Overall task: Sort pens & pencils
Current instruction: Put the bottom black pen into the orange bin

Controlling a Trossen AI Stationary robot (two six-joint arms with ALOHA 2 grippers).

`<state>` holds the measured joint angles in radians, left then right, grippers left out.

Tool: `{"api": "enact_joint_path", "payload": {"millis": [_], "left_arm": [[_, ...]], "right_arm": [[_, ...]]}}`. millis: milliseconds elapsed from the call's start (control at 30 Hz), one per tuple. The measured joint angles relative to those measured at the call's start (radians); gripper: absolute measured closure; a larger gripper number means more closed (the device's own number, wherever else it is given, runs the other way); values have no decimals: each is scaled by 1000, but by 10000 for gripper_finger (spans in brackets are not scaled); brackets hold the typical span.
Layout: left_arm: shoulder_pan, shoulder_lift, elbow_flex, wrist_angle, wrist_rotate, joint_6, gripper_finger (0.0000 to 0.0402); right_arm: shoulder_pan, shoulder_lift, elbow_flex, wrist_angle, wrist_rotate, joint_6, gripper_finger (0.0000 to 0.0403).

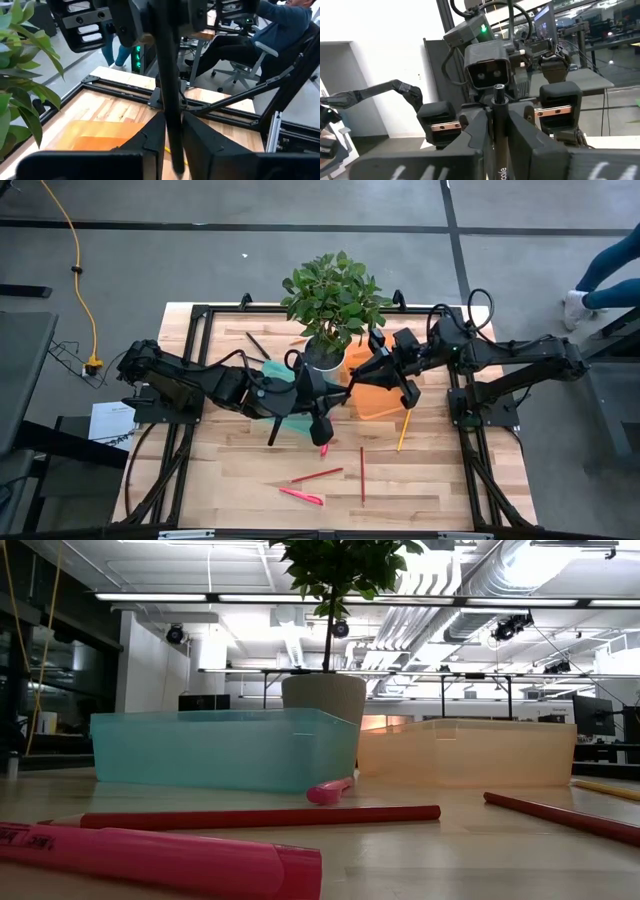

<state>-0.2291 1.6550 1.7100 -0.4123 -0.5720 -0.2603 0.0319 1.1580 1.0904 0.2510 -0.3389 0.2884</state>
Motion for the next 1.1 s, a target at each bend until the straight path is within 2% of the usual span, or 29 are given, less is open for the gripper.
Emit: {"api": "enact_joint_path", "payload": {"millis": [233, 367, 733, 1100], "left_arm": [[0, 1, 0, -46, 10, -12, 265], [0, -2, 0, -90, 3, -35, 242], [0, -50, 0, -184, -47, -36, 260], [0, -66, 0, -250, -73, -38, 275]], "right_arm": [[0, -5, 0, 6, -5, 2, 374], [-8, -23, 0, -14, -5, -1, 374], [-70, -158, 2, -314, 73, -79, 375], [-76, -177, 1, -614, 184, -118, 375]]}}
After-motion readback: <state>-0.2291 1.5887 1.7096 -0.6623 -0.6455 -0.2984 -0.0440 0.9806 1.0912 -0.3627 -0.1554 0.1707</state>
